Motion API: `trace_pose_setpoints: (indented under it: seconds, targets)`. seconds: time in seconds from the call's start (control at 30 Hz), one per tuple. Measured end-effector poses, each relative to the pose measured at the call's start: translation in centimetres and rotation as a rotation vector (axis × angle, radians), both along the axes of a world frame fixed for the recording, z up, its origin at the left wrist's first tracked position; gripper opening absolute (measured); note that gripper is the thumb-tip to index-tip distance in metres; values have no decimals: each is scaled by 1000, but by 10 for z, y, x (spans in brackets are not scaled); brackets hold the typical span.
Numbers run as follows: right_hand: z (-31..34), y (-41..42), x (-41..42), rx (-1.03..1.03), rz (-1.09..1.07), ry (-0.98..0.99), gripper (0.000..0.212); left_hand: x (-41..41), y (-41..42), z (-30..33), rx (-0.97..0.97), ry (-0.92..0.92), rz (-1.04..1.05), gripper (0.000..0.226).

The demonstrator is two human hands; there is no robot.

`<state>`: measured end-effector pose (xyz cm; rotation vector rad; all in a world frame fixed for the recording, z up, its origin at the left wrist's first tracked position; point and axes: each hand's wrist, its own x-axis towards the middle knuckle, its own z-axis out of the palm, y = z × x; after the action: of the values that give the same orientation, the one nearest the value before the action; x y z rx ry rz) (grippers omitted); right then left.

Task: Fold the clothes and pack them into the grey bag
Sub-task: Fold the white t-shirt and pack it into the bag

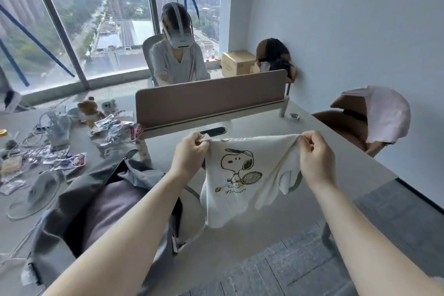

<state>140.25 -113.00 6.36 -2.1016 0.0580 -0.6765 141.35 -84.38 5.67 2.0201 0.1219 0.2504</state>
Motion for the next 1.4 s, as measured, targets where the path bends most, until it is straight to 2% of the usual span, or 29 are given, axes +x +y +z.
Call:
trace_pose_setpoints:
  seconds: [0.13, 0.17, 0.27, 0.33, 0.37, 0.43, 0.5, 0.57, 0.67, 0.73, 0.87, 0.93, 1.0, 1.07, 1.1, 1.17, 1.23, 1.27, 1.33, 1.4]
  targets:
    - [-75, -16, 53, -120, 97, 201, 15, 18, -14, -62, 308, 221, -4, 21]
    - [-95, -23, 62, -191, 139, 303, 17, 19, -21, -75, 383, 290, -22, 23]
    - [-149, -48, 87, -552, 301, 834, 21, 21, -39, -119, 616, 616, -183, 14]
    - [-168, -58, 102, -686, 407, 1119, 17, 22, -47, -142, 687, 800, -236, 37]
    - [-170, -59, 111, -695, 416, 1161, 15, 26, -50, -147, 658, 840, -205, 43]
    - [-165, -54, 129, -624, 366, 1093, 12, 39, -56, -147, 564, 793, -70, 38]
    - [-161, -40, 146, -541, 349, 939, 15, 56, -57, -140, 526, 692, 53, 22]
    - [-163, -22, 157, -505, 421, 879, 25, 72, -58, -140, 539, 661, 68, 13]
    - [-178, 3, 162, -558, 535, 995, 53, 90, -62, -149, 565, 691, -15, 32]
    - [-187, 14, 161, -662, 515, 1084, 65, 96, -63, -159, 595, 707, -44, 40]
    - [-202, 21, 161, -762, 422, 1193, 76, 100, -58, -184, 580, 718, -112, 46]
    - [-209, 21, 160, -796, 406, 1220, 70, 101, -54, -197, 515, 809, -248, 54]
    - [-216, 18, 159, -845, 400, 1218, 45, 98, -52, -208, 494, 938, -419, 61]
    - [-219, 12, 159, -853, 406, 1189, 21, 95, -53, -215, 555, 997, -503, 50]
    - [-218, 7, 159, -833, 394, 1159, 17, 93, -54, -215, 575, 988, -503, 42]
    - [-213, -4, 161, -728, 338, 1045, 16, 95, -59, -210, 524, 908, -450, 31]
    - [-206, -14, 166, -626, 269, 849, 18, 103, -65, -202, 390, 769, -312, 23]
    - [-203, -19, 169, -601, 257, 775, 21, 108, -68, -197, 385, 724, -255, 19]
    - [-203, -27, 177, -619, 346, 763, 21, 116, -75, -191, 516, 750, -245, 13]
    - [-204, -33, 183, -641, 452, 870, 24, 120, -81, -195, 642, 842, -259, 16]
